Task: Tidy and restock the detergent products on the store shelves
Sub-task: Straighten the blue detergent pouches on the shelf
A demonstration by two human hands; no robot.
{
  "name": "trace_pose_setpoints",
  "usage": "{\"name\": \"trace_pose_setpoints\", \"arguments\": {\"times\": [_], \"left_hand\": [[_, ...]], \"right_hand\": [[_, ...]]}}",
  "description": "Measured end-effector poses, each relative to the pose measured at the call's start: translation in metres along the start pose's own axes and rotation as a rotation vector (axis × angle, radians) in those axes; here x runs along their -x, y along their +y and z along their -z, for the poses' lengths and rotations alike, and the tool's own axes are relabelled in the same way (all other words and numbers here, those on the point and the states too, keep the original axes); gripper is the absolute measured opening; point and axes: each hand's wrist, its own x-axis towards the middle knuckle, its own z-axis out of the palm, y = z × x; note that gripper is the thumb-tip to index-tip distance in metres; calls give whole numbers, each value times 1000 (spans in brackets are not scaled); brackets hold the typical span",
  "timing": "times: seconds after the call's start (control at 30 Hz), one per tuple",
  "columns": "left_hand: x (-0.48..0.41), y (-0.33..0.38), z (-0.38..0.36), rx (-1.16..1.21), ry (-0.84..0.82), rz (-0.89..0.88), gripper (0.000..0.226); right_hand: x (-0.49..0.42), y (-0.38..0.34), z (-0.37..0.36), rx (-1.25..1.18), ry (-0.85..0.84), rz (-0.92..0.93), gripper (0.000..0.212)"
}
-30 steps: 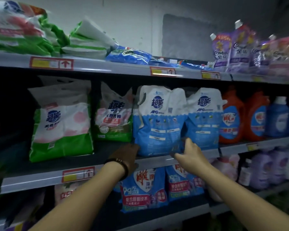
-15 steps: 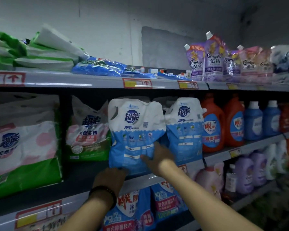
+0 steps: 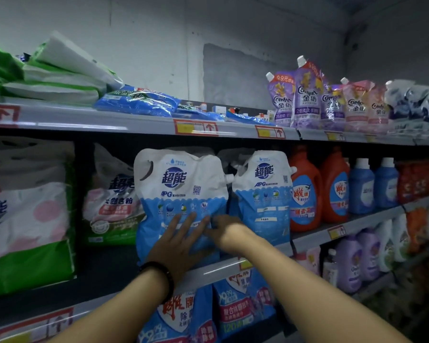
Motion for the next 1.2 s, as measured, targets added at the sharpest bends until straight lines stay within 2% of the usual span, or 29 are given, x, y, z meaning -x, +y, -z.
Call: {"name": "trace_pose_setpoints", "arguments": {"times": [0.03, 0.13, 0.2, 0.33, 0.43, 0.5, 0.6, 0.67, 0.77, 0.83, 0.87, 0.93, 1.07, 1.13, 1.2], "left_hand": [[-4, 2, -3, 24, -76, 26, 76], [-21, 4, -21, 141, -23, 56, 96], [-19, 6, -15, 174, -60, 55, 101], [-15, 10, -8, 173, -21, 72, 95], [-20, 7, -7, 222, -94, 101, 96], [-23, 8, -10, 183, -72, 86, 91], [-26, 8, -16, 264, -120, 91, 105], [-27, 12, -22, 276, -87, 77, 110], [-27, 7, -26, 293, -118, 40, 117], [-25, 11, -16, 242, -174, 49, 110], [-25, 14, -19, 229, -141, 74, 100], [-27, 14, -16, 137, -232, 91, 88], [-26, 16, -9, 122, -291, 102, 87], [-24, 14, -2, 123, -291, 104, 83], [-21, 12, 9, 145, -346, 83, 88]], "right_hand": [[-2, 8, 9, 16, 47, -37, 37], [-16, 46, 33, 46, 416, -185, 25], [-15, 59, 38, 159, 525, -220, 28], [-25, 54, 41, 331, 539, -224, 66], [-45, 45, 42, 544, 500, -234, 79], [-59, 39, 41, 533, 509, -213, 67], [-72, 27, 45, 512, 500, -209, 28], [-72, 22, 47, 538, 489, -204, 24], [-65, 31, 53, 440, 485, -195, 25], [-55, 44, 60, 365, 491, -208, 27], [-48, 49, 66, 312, 527, -214, 28], [-32, 61, 82, 139, 648, -226, 32], [5, 73, 130, -97, 872, -157, 63], [22, 69, 152, -201, 892, -98, 65], [34, 67, 173, -351, 831, -22, 71]]}}
